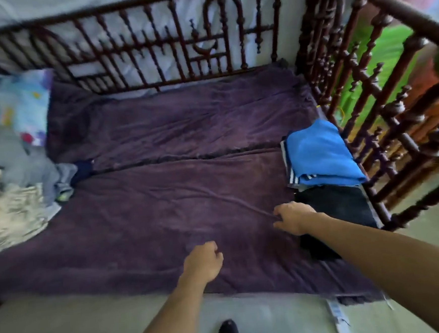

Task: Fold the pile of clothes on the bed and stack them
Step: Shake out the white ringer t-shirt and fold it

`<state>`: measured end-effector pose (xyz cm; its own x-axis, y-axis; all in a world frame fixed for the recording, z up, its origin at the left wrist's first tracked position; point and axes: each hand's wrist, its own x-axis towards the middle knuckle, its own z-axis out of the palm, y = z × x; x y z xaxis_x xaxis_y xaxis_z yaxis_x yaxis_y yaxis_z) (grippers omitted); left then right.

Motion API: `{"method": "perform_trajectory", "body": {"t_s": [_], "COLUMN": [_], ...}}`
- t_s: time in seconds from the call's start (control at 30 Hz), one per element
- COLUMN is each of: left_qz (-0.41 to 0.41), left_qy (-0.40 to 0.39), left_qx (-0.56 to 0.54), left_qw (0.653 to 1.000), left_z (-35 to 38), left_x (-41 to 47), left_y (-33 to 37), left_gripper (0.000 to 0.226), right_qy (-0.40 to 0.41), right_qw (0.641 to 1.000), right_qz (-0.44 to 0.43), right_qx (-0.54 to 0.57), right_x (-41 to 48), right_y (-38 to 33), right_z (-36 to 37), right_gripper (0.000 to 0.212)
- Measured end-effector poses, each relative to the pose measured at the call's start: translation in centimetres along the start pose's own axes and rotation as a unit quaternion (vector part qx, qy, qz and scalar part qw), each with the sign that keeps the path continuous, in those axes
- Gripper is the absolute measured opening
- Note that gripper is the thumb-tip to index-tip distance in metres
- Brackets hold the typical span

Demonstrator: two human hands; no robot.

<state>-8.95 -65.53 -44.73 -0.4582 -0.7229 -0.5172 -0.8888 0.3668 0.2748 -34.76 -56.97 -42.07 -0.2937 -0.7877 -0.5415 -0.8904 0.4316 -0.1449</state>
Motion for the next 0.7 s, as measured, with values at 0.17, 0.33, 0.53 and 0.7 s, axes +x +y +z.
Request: {"method": "perform_trajectory", "body": {"t_s": [0.17,0.33,0.53,0.7], "left_qz": [-0.049,-0.099,-0.164,-0.181], "left_qy": [0.057,0.082,0.090,0.096], "left_qx": [-0.016,-0.008,-0.002,-0.010], "left_qw": [0.997,0.992,0.982,0.979], "left_z": [-4.3,-8.7,-15.0,-19.7], "left_x": [-3.6,-6.8,-10.3,-9.8], "left_y": [-10.3,-23.5,-39.6,-47.7], "left_gripper": [0.032,0.031,0.035,0.038], "right_qy": [0.021,0.018,0.018,0.019], "right_qw": [0.995,0.987,0.981,0.971], "right_qz": [-0.073,-0.127,-0.180,-0.227], "right_qx": [-0.071,-0.095,-0.074,-0.074], "right_x": [1.7,4.8,7.7,10.0], "right_y": [-12.2,-26.4,-43.4,-52.9], "right_z": [-1.7,-2.6,-1.9,-2.8], "right_gripper": [0.045,0.042,0.049,0.050]}}
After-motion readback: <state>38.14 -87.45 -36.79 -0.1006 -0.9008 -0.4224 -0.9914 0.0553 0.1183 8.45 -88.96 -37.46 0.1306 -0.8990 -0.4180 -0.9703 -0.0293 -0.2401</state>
